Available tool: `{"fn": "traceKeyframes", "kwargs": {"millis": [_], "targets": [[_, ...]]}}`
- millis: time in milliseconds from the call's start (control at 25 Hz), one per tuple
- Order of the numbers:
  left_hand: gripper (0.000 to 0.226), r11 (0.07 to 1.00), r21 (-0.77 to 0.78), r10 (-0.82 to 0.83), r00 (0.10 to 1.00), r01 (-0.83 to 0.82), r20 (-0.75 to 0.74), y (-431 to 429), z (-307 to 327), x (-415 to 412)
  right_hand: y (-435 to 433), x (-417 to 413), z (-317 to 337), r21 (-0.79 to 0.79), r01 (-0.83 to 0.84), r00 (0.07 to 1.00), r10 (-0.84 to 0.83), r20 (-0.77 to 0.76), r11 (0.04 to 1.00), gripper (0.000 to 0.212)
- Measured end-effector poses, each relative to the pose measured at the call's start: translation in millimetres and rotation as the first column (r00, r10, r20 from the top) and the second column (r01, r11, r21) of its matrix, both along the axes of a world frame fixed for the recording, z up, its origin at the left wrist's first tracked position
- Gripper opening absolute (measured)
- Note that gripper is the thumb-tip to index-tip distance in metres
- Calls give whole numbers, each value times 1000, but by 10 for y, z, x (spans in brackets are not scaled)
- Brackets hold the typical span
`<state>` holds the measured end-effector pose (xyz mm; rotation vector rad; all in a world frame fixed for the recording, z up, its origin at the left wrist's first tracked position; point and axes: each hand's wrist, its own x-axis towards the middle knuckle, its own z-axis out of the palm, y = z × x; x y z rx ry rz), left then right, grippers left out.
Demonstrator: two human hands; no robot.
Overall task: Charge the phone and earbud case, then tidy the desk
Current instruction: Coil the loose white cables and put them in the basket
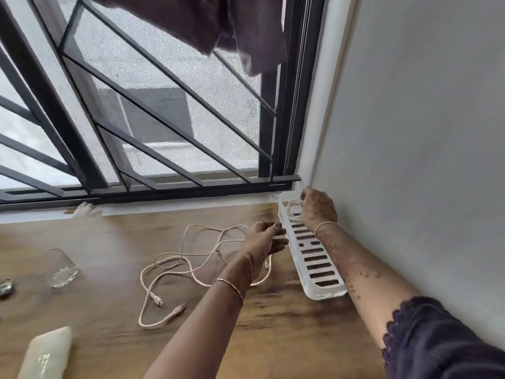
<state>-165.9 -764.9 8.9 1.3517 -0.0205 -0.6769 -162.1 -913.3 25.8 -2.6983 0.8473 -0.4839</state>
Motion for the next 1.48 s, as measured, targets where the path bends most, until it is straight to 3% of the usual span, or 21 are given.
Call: {"fn": "traceKeyframes", "kwargs": {"millis": [360, 720, 1000, 1320, 1480], "targets": [[21, 999, -36, -23, 1000, 23, -11, -16, 8, 17, -106, 107, -312, -4, -48, 995, 48, -84, 999, 21], [18, 996, -75, 41, 998, -38, 43, 344, 251, 55, 116, -95, -77, 22, -24, 999, 23, 44, 999, 16], [19, 993, -46, 110, 990, -107, 87, 978, 284, 15, 772, -384, 63, 36, -80, 979, 72, 189, 996, 16], [14, 981, 119, 132, 978, -153, 164, 1755, 78, -79, 1648, -730, -25, -9, -214, 915, 204, 348, 977, 18], [9, 840, 425, 184, 914, -338, 363, 2137, -158, -109, 2123, -881, -225, -112, -380, 857, 395, 332, 918, 24]]}}
